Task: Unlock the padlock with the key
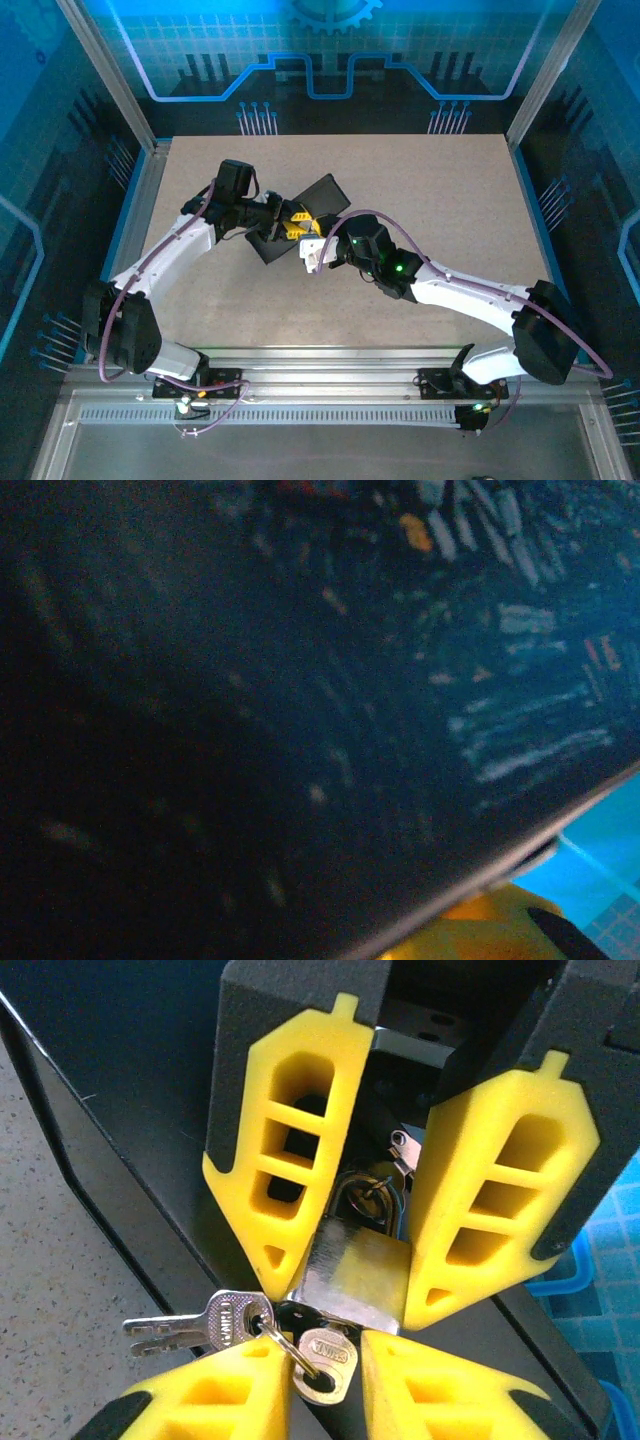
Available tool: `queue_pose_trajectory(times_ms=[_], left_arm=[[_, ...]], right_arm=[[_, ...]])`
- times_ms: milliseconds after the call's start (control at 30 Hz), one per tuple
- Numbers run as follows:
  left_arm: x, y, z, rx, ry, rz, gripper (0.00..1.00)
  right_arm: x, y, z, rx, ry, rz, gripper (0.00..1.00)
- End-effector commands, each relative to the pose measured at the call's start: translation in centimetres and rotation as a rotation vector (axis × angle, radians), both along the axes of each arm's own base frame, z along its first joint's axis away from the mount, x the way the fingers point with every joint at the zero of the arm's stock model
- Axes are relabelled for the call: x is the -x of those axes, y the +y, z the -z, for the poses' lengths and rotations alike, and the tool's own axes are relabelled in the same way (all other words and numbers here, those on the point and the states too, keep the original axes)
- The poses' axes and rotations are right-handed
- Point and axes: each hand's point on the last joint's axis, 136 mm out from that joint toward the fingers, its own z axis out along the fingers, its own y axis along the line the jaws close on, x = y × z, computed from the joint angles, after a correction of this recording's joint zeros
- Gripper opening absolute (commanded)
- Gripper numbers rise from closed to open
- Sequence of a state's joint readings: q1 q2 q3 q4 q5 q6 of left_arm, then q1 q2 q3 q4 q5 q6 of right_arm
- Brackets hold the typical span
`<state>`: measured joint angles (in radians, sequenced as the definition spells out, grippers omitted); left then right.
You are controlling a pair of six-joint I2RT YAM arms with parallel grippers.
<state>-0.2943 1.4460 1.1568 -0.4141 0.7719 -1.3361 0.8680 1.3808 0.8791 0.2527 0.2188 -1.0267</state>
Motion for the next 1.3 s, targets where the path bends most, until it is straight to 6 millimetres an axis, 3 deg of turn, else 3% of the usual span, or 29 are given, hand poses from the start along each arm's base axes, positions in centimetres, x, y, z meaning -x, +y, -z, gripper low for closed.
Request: queue_pose_trajectory(times_ms=[0,333,767,933,1267], left_arm=[[0.2,-1.1,-5.3,0.093,-0.156,0.063,0.00],[-0.1,-0.8,-6.1,0.102,-0.164,0.058,0.00],[-0.2,-0.3,-6.3,0.090,-0.147,0.045,0.00],[-0.1,-0.3,-6.0,0.085,-0.126,0.044,0.00],[-0.1,-0.2,-4.9,0.078,-0.062,0.019,0.00]], right_arm=[[0.4,1.3,-4.4,-0.098,-0.071,-0.040,0.27],[1.1,-0.2,-3.9,-0.065,-0.053,-0.059,0.30],[0.4,-2.8,-2.9,0.038,-0.007,0.005,0.28],[-1.6,-2.4,-3.2,0.072,-0.113,0.047,0.26],[-1.5,-0.1,-3.0,0.070,-0.153,-0.007,0.25]])
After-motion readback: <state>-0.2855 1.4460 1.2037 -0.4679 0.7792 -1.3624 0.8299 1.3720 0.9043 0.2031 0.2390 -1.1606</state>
